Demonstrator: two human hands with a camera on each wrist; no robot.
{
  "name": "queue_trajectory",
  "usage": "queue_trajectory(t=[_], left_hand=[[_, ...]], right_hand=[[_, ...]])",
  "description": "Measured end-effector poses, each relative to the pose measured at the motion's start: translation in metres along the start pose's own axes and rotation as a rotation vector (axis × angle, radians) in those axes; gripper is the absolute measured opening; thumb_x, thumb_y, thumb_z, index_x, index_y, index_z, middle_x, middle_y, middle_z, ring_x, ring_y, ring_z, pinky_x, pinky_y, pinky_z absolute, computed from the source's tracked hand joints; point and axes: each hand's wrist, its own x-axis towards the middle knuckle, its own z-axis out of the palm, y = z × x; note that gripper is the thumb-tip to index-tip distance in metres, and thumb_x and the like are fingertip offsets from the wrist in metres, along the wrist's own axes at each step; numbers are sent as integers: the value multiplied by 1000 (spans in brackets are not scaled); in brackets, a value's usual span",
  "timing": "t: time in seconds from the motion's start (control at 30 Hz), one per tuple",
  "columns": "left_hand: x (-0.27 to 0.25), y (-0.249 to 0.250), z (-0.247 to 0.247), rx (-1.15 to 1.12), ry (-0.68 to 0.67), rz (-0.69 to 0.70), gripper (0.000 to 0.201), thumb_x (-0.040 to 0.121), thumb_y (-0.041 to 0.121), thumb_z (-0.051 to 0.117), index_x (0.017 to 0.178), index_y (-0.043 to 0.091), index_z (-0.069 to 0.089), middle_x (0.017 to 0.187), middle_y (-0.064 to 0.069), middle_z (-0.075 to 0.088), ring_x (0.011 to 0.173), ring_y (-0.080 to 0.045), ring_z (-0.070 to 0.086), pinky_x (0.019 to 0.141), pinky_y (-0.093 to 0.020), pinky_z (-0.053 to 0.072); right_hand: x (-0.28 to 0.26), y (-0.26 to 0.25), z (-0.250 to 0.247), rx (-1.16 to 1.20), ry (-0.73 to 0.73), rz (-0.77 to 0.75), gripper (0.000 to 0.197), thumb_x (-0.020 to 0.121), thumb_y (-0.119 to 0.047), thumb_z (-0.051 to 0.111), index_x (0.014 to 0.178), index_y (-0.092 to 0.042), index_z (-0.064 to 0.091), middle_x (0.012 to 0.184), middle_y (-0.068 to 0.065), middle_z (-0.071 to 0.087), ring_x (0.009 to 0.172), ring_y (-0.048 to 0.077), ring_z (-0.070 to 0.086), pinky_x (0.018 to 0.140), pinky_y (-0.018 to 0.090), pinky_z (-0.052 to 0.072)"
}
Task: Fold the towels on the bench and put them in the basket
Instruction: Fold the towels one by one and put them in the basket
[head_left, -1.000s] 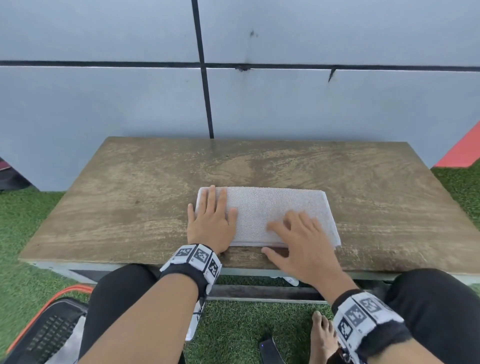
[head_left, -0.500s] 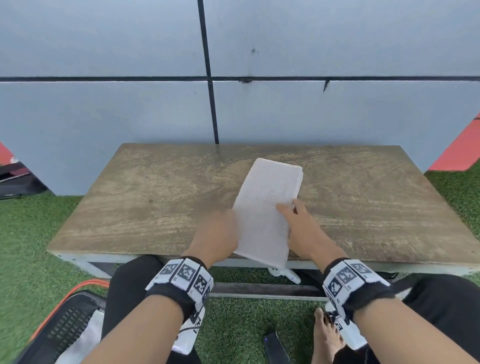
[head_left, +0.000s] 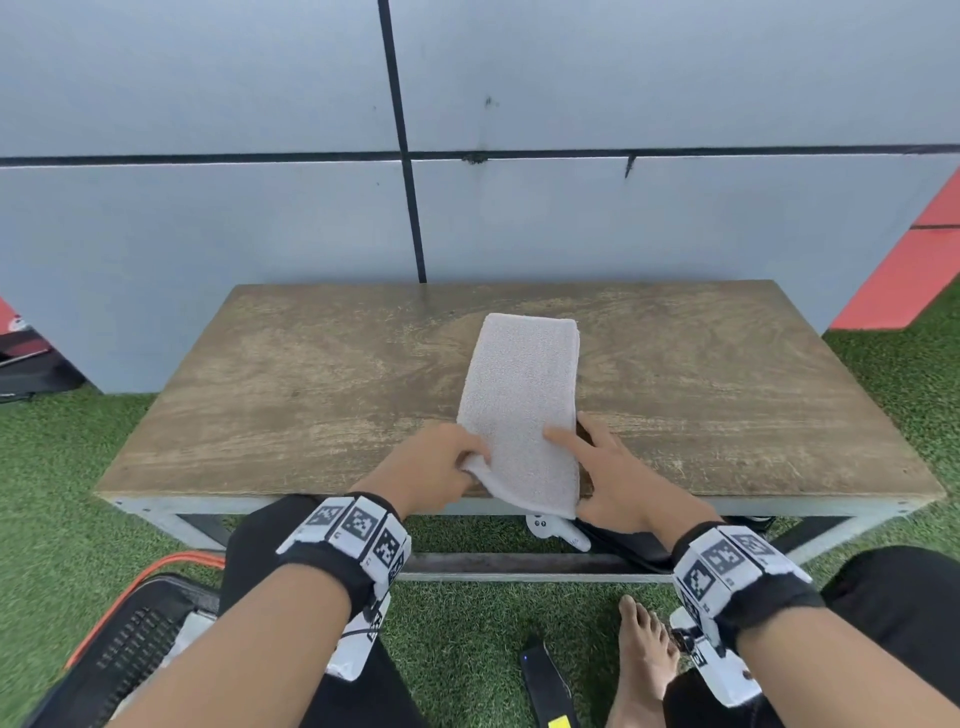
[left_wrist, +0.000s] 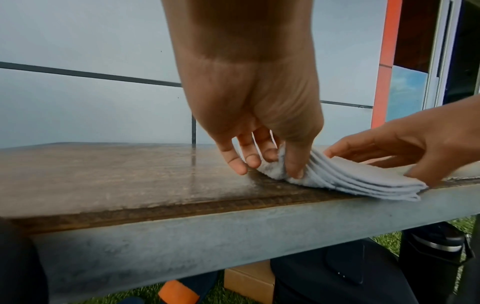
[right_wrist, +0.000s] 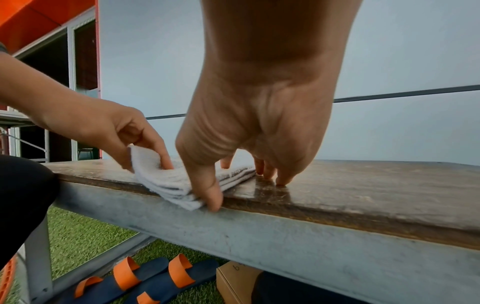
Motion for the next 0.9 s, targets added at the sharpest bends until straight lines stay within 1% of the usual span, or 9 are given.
queue_trajectory(t=[0.07,0.2,0.27,0.37,0.47,0.57,0.63,0.73,0.9], left_hand=[[1,3,-2,-45,60,5,19,95,20,62,109,19,75,99,2,57,85,-15,56,75,-28,46],[9,11,-8,-180,228,11,22,97,30,61,103,13,73,111,3,53,101,-9,49,87,-22,45],[10,16,-13,-284,302,8,25,99,30,59,98,9,71,98,-1,62,78,-9,55,70,-22,49],[10,18,-17,-379,332,-5,36,102,35,53,94,2,64,66,-2,53,46,-7,38,46,-21,35],[7,12,-16,-390,370,-11,43,103,47,47,94,8,65,70,2,53,53,-5,42,53,-20,34],[5,6,-12,-455,382,-87,61,100,60,41,96,2,60,72,-1,53,59,-12,47,58,-27,35],[0,4,-9,-537,325,-140,58,97,62,46,95,5,61,72,-2,59,58,-16,53,56,-31,42],[-3,2,-6,-603,182,-183,34,91,49,66,102,17,69,93,-10,75,79,-29,72,72,-48,60],[2,-7,-1,-545,205,-247,22,99,36,60,100,14,65,94,2,74,78,-8,72,62,-25,57]], right_hand=[[-5,-1,1,-54,-2,3,104,81,-30,78,156,-48,8,162,-14,-13,153,26,5,118,50,32],[-12,-5,3,-44,59,-30,104,74,-43,82,152,-52,14,160,-17,-10,152,31,10,115,57,35],[-15,-7,2,14,75,-50,93,76,-48,80,150,-51,25,160,-19,-6,151,27,8,116,56,33],[-17,-14,-1,206,205,-118,40,91,-41,70,129,-40,61,158,-15,21,145,17,22,117,46,30],[-22,-24,-8,458,323,-155,18,99,-35,60,116,-35,66,116,-13,65,96,8,61,83,23,50],[-23,-28,-14,634,302,-111,37,99,-49,55,114,-18,69,79,3,70,61,9,54,65,24,43],[-19,-28,-14,631,307,-103,50,95,-58,54,107,-12,68,93,23,69,68,26,61,66,35,45],[-14,-35,-14,664,303,-100,27,102,-41,53,106,-22,72,98,-2,77,90,17,73,78,39,57],[-4,-46,-14,684,276,-84,22,102,-36,56,110,-24,71,100,-7,76,91,12,73,82,44,61]])
